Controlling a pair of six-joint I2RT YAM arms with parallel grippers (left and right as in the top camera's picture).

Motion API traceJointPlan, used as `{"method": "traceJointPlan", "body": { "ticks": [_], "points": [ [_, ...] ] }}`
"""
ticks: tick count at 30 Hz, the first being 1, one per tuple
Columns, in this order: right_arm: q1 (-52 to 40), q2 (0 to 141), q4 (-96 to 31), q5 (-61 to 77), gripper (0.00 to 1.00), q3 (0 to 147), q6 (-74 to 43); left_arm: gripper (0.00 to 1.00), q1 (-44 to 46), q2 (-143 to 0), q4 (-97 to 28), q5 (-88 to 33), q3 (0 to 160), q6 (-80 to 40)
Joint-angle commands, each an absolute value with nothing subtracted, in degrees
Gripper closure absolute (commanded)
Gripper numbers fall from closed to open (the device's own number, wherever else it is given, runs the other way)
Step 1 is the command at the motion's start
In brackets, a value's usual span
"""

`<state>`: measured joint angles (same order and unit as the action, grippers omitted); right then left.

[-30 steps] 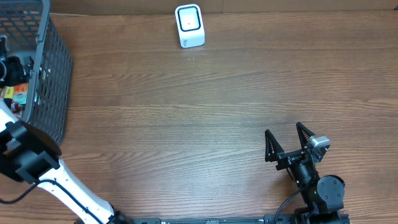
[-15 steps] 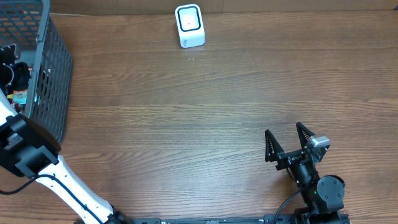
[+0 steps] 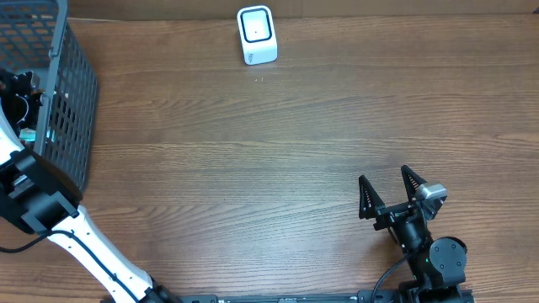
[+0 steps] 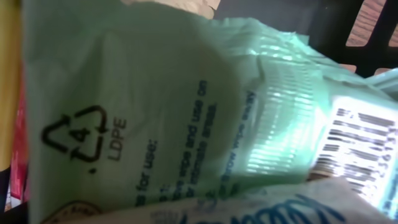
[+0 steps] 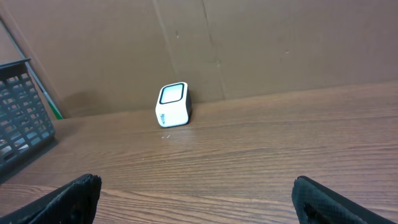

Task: Scan the item barcode
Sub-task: 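Grasp the Kleenex tissue pack in the basket with the left gripper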

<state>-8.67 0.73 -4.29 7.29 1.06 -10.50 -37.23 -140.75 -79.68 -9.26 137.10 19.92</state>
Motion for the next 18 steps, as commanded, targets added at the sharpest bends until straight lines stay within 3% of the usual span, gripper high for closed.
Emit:
{"method": "traceJointPlan", "body": {
  "ticks": [1, 10, 16, 18],
  "points": [
    [-8.56, 0.3, -4.03, 7.55, 0.0, 0.47, -10.48, 0.0, -37.21, -142.45, -79.68, -10.17, 137.05, 20.12],
    [-8.56, 0.3, -4.03, 7.55, 0.0, 0.47, -10.48, 0.22, -37.21, -142.45, -80.12, -10.15, 137.01, 20.14],
    [-8.56, 0.3, -4.03, 7.55, 0.0, 0.47, -10.48, 0.5, -37.21, -142.45, -80.29, -10.22, 137.01, 20.12],
    [-8.56, 0.3, -4.03, 7.55, 0.0, 0.47, -10.48, 0.52, -37.21, -142.45, -80.53, -10.22, 137.01, 20.14]
  ]
}}
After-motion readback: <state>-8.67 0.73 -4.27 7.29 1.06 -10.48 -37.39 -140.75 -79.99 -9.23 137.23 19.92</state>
